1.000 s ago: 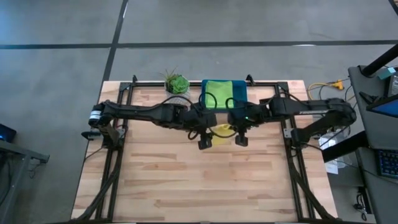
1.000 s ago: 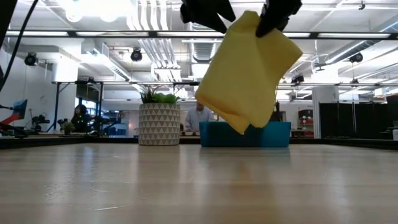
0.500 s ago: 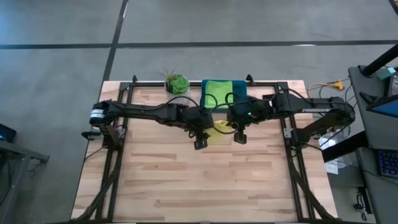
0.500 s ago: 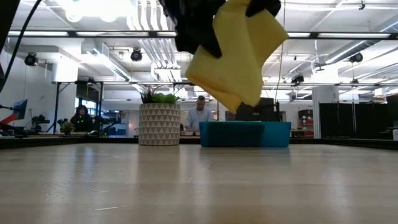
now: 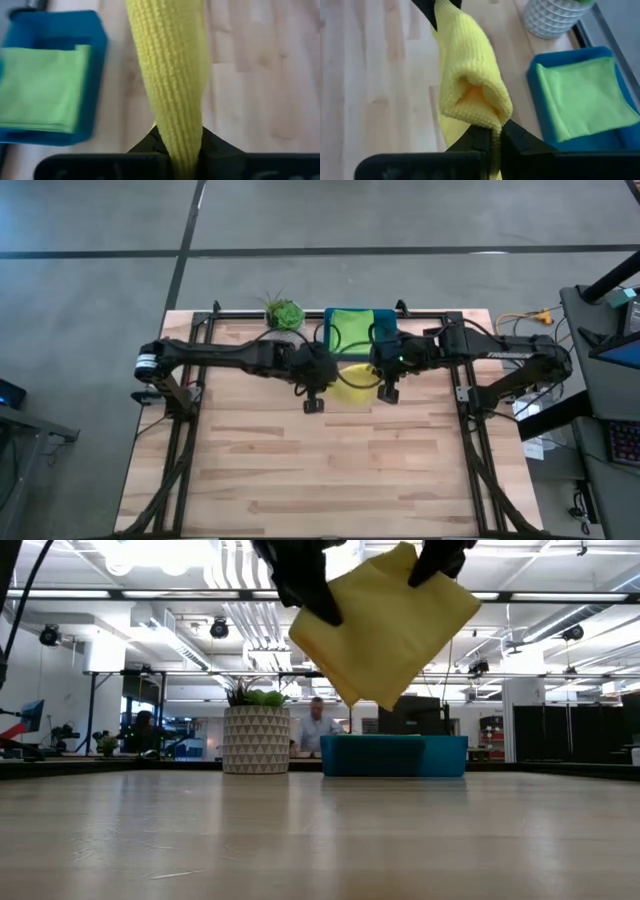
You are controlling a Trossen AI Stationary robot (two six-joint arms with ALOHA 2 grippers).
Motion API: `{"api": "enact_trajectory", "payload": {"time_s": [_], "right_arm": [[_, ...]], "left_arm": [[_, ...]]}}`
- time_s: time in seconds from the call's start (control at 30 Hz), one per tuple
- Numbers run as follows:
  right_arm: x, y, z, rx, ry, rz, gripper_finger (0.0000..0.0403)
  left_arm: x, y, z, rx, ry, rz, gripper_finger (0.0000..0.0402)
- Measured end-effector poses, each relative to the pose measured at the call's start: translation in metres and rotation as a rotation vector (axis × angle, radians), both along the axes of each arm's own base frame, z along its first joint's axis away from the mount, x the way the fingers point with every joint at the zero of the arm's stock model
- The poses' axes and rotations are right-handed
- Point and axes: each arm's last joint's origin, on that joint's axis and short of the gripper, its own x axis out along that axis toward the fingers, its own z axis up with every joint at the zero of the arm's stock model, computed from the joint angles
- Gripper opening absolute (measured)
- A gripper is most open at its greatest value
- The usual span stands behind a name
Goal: Fold microfiber towels
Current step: Fold the yellow microfiber towel on top of the green microfiber towel into the dark blue bin
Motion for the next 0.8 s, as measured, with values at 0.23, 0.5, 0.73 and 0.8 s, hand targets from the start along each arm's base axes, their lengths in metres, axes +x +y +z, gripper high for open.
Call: {"api": "enact_trajectory", "payload": {"time_s": [0.23,0.5,0.73,0.8], "right_arm": [[-0.002,-0.029,0.000,0.005,-0.006,-0.122,0.0009],[-0.005,-0.053,0.001,0.002,-0.019,-0.204,0.0009],[0.003,-0.065,0.001,-0.010,-0.082,-0.239,0.0009],[0.006,-0.069,0.000,-0.014,-0.090,-0.254,0.0009]], "left_arm": [[-0.005,0.039,0.004,0.064,-0.001,0.062,0.0003],[-0.015,0.085,0.004,0.026,0.000,0.135,0.0004],[-0.025,0.103,0.008,0.016,-0.007,0.115,0.0022],[-0.031,0.105,0.015,0.046,-0.017,0.102,0.0046]]}}
